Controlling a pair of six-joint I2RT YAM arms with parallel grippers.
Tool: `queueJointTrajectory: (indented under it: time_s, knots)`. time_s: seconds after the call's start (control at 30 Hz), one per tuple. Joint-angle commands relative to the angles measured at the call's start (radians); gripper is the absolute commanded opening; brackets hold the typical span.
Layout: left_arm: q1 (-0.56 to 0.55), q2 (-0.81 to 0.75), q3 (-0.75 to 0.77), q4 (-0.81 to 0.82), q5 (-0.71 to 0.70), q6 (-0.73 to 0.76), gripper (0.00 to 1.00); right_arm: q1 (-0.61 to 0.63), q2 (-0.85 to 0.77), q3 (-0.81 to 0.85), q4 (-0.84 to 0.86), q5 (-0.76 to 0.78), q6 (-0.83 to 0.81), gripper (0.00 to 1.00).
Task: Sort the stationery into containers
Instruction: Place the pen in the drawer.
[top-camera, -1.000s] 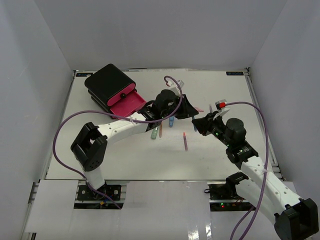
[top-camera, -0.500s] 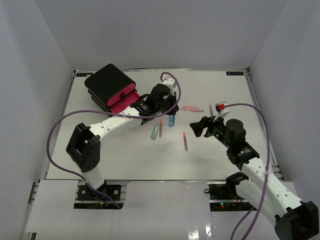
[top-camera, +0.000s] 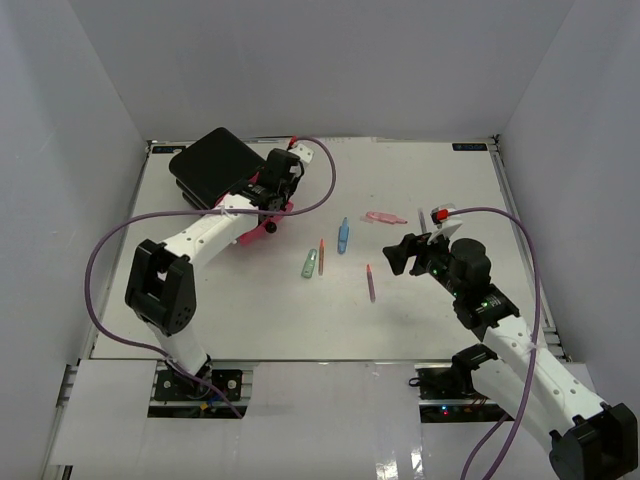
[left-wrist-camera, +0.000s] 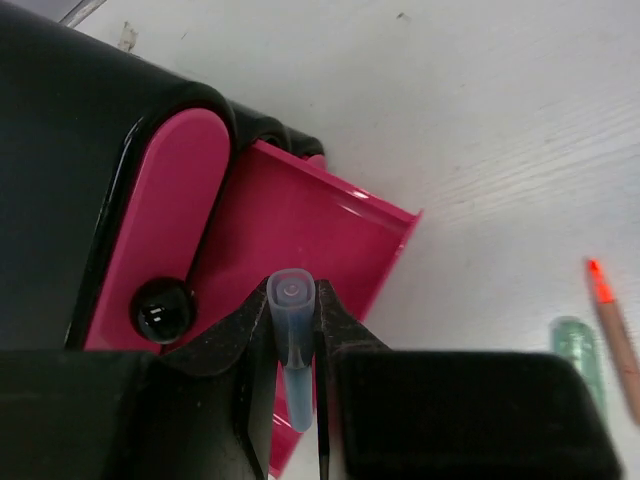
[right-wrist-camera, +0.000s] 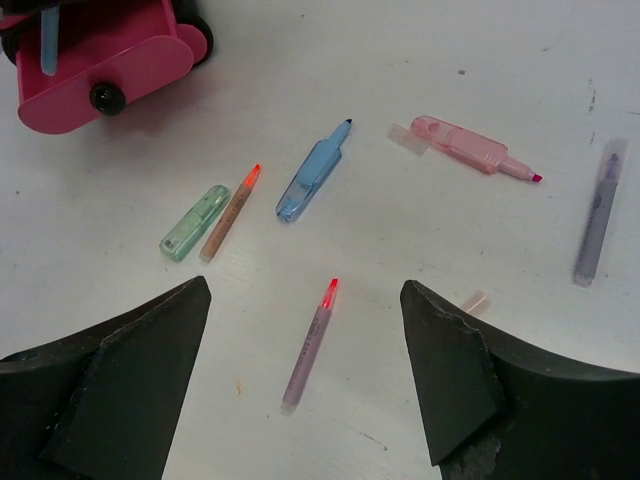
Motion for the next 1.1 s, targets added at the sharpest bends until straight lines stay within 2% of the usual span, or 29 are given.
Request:
queueJointTrajectory:
  time_s: [0.0,0.07,0.23,0.27,0.3,0.37,0.4,0.5,0.57,0.77,0.87,0.93,1.07]
  knots:
    - [0.039,0.047,0.046,0.004,-0.054,0.129,0.18,0.001,-0.011,0.013,0.008,0.017,-0.026,0.84]
    - [0.052,0.07,0.057,0.022,-0.074,0.142,0.2,0.003,-0.017,0.011,-0.002,0.023,-0.036,0.84]
    - [0.062,0.092,0.064,0.055,-0.076,0.179,0.3,0.003,-0.014,0.005,-0.002,0.049,-0.039,0.85]
    - [0.064,0.095,0.067,0.055,-0.08,0.177,0.34,0.003,-0.006,0.005,-0.001,0.058,-0.036,0.85]
    - [0.064,0.094,0.069,0.053,-0.079,0.174,0.43,0.001,0.0,0.006,-0.001,0.09,-0.03,0.85]
    - [0.062,0.084,0.078,0.05,-0.071,0.159,0.5,0.0,0.028,0.022,-0.015,0.13,-0.023,0.85]
    - [0.064,0.065,0.077,0.05,-0.051,0.151,0.57,-0.003,0.043,0.031,-0.031,0.165,-0.02,0.85]
    - [0.064,-0.003,0.074,0.05,-0.008,0.105,0.64,-0.02,0.1,0.072,-0.047,0.207,-0.016,0.85]
    - [0.064,-0.046,0.069,0.052,0.062,0.056,0.72,-0.045,0.147,0.1,-0.052,0.225,-0.008,0.85]
    - [0.064,-0.251,-0.049,0.142,0.267,-0.099,0.91,-0.14,0.326,0.201,-0.114,0.258,0.024,0.85]
    - [0.064,-0.371,-0.182,0.255,0.361,-0.201,0.98,-0.181,0.434,0.273,-0.134,0.271,0.018,0.83]
    - [0.064,-0.438,-0.277,0.329,0.401,-0.243,0.98,-0.207,0.521,0.33,-0.15,0.284,0.009,0.79]
    - [0.064,-0.482,-0.337,0.37,0.389,-0.285,0.98,-0.255,0.646,0.407,-0.159,0.259,-0.009,0.73]
